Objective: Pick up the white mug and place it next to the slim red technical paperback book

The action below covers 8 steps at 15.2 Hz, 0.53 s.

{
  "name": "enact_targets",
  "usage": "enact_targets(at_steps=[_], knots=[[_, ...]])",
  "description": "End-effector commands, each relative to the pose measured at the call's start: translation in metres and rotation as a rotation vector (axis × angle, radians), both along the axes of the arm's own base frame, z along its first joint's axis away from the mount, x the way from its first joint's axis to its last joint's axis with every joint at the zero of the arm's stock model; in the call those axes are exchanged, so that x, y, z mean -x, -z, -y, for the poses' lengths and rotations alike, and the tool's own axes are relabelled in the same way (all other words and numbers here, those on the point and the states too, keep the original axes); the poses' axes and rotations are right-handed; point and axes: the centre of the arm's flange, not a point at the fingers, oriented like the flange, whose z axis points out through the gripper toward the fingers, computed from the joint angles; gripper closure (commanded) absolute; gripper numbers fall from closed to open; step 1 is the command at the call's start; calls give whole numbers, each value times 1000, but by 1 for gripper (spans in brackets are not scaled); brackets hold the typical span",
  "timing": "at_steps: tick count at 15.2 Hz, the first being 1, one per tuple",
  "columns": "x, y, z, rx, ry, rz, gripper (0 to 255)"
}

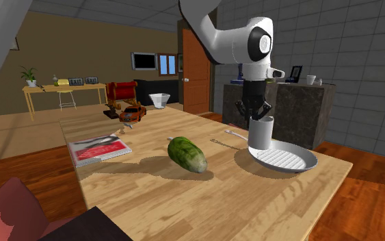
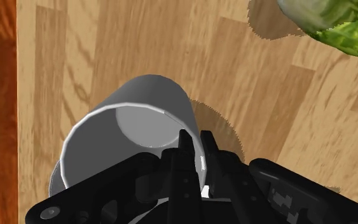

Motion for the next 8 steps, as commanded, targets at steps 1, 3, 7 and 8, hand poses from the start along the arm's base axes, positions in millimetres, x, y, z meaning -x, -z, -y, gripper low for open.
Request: enact_targets(at_steps=[1, 3, 7, 8], knots=[[1, -11, 0, 0, 0, 0, 255], [1, -22, 0, 0, 0, 0, 255], [1, -43, 0, 0, 0, 0, 255], [1, -44, 0, 0, 0, 0, 255]])
